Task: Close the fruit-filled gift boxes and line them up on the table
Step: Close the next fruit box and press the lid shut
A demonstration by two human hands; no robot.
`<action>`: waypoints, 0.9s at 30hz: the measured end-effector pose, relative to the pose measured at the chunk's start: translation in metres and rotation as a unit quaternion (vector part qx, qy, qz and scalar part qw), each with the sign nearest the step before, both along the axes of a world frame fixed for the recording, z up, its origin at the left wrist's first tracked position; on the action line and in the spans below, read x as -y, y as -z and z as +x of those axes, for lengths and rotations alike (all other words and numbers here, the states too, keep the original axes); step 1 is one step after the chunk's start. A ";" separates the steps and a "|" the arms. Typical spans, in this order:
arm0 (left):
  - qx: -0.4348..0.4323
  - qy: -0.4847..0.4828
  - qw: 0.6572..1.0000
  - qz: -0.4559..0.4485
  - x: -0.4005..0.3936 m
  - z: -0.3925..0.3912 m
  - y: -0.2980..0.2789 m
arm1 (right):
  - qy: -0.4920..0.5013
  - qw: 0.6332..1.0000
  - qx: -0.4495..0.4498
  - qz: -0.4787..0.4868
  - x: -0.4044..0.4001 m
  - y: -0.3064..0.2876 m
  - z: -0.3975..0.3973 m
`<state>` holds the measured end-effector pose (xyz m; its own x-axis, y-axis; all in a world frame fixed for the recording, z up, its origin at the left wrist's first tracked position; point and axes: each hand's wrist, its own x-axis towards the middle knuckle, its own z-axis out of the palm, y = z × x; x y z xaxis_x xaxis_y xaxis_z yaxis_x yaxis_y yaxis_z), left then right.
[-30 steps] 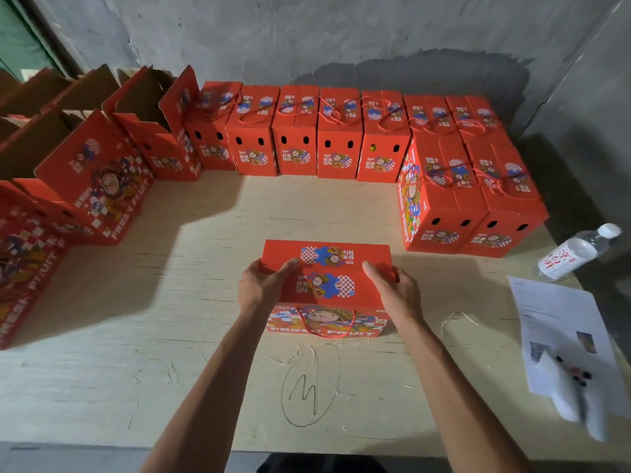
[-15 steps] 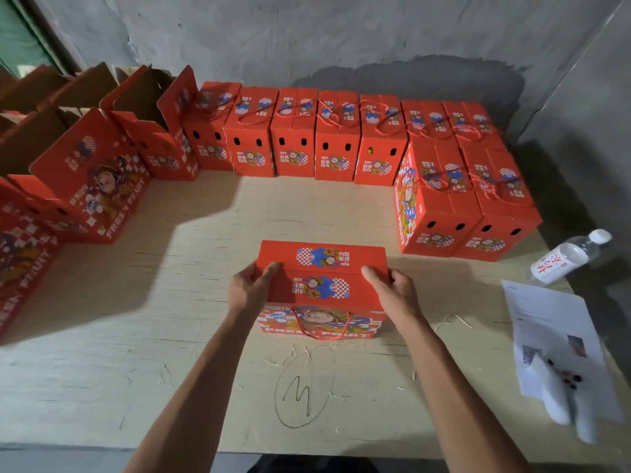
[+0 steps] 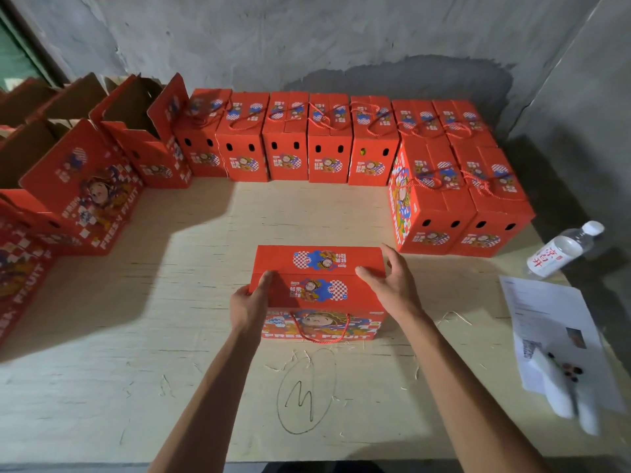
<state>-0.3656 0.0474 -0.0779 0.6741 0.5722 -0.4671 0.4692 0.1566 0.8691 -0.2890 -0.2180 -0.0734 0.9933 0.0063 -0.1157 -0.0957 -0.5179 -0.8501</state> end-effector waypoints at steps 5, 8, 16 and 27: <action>0.000 -0.140 0.988 -0.066 0.028 -0.011 0.001 | -0.039 0.995 0.035 -0.081 -0.019 -0.001 0.020; 0.006 -0.147 0.983 -0.106 0.044 -0.010 -0.004 | -0.032 0.991 0.045 -0.125 -0.026 -0.004 0.028; 0.017 -0.163 0.984 -0.071 0.036 0.005 -0.001 | -0.016 0.986 0.059 -0.158 -0.023 -0.009 0.034; -0.028 0.044 0.998 0.040 -0.009 0.044 -0.006 | 0.011 0.950 -0.254 0.184 -0.037 -0.011 0.013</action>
<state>-0.3213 0.0562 -0.0720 0.6976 0.5480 -0.4616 0.5270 0.0441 0.8487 -0.2763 -0.1811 -0.0625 0.8105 0.1183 -0.5736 -0.5490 -0.1877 -0.8145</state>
